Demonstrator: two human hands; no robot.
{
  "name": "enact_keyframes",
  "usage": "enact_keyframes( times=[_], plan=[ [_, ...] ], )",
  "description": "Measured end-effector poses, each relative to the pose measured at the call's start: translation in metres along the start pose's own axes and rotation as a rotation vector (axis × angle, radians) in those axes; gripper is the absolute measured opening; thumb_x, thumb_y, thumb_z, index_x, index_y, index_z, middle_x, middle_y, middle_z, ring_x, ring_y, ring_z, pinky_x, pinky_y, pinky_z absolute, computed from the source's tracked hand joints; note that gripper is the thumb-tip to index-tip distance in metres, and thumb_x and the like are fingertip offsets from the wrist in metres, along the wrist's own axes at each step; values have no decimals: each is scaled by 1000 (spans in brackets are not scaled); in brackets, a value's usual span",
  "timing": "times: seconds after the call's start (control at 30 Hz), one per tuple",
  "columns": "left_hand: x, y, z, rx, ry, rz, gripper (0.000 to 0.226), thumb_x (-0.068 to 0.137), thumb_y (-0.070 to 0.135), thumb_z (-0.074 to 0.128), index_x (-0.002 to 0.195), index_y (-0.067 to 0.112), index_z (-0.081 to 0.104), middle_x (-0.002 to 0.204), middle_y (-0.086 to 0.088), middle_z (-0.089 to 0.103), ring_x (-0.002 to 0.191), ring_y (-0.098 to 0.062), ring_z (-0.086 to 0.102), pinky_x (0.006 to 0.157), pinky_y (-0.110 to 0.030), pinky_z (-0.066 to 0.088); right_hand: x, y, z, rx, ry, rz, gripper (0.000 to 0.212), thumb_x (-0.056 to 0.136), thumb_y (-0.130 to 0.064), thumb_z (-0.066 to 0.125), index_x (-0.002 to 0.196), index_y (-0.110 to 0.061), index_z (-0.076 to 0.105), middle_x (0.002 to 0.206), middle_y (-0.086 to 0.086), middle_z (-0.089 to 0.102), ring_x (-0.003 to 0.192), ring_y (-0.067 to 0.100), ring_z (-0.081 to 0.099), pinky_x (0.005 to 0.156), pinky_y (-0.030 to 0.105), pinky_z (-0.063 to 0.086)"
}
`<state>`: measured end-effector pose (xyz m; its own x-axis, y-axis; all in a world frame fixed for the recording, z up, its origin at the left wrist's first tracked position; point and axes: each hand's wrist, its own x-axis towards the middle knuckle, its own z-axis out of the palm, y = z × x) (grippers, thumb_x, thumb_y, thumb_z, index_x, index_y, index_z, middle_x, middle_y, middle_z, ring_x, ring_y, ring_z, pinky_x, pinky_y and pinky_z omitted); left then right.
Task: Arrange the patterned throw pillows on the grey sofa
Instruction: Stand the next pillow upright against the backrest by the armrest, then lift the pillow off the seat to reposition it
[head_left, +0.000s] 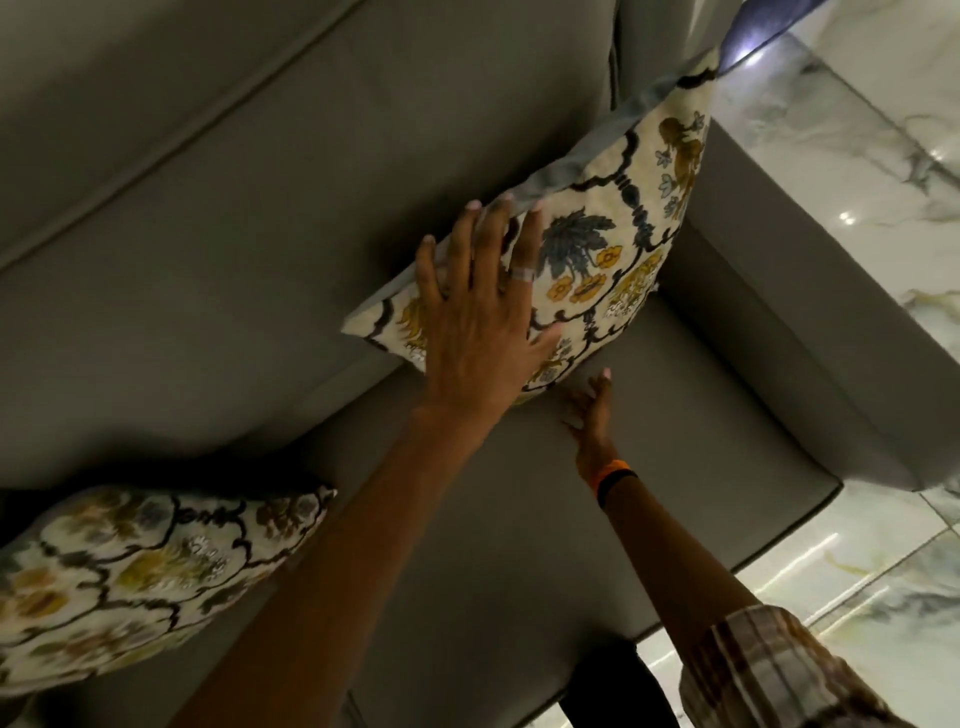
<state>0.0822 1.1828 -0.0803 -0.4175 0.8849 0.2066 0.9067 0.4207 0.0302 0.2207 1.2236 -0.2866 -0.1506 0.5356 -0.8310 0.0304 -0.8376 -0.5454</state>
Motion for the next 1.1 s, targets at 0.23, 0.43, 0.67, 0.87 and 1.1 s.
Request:
enact_keyframes(
  times=[0.23, 0.43, 0.67, 0.87, 1.1],
  plan=[
    [-191, -68, 4, -62, -128, -93, 82, 92, 59, 56, 157, 15, 33, 161, -13, 38, 149, -33, 32, 116, -54, 22, -69, 122, 15, -104, 10, 7, 60, 109, -56, 35, 154, -18, 44, 149, 16, 55, 134, 30, 54, 104, 48, 45],
    [-403, -197, 12, -177, -252, -330, 77, 84, 49, 65, 149, 12, 46, 149, -18, 51, 136, -39, 44, 102, -56, 40, -179, 277, 66, -239, -55, -1, 36, 110, -52, 37, 133, -27, 49, 150, 19, 54, 124, 27, 55, 95, 44, 43],
    [-686, -371, -24, -199, -370, -620, 73, 82, 51, 48, 140, 7, 50, 141, -23, 55, 130, -41, 45, 102, -58, 41, -330, 496, 159, -444, -147, 64, 54, 112, -46, 35, 160, -21, 37, 161, 13, 45, 145, 33, 47, 108, 49, 41],
    [-880, -502, -50, -224, -378, -963, 82, 83, 59, 47, 144, 5, 40, 145, -31, 47, 133, -48, 42, 106, -68, 36, -423, 666, 241, -639, -369, 106, 33, 114, -38, 37, 145, -27, 45, 132, 6, 55, 116, 21, 57, 97, 44, 48],
    [-982, -585, -49, -849, -96, -1848, 115, 78, 48, 82, 160, 11, 10, 157, -26, 31, 139, -46, 39, 109, -58, 42, -449, 782, 291, -884, -301, -73, 56, 80, -83, 64, 91, -29, 54, 80, -13, 49, 86, 17, 54, 85, 35, 47]
  ],
)
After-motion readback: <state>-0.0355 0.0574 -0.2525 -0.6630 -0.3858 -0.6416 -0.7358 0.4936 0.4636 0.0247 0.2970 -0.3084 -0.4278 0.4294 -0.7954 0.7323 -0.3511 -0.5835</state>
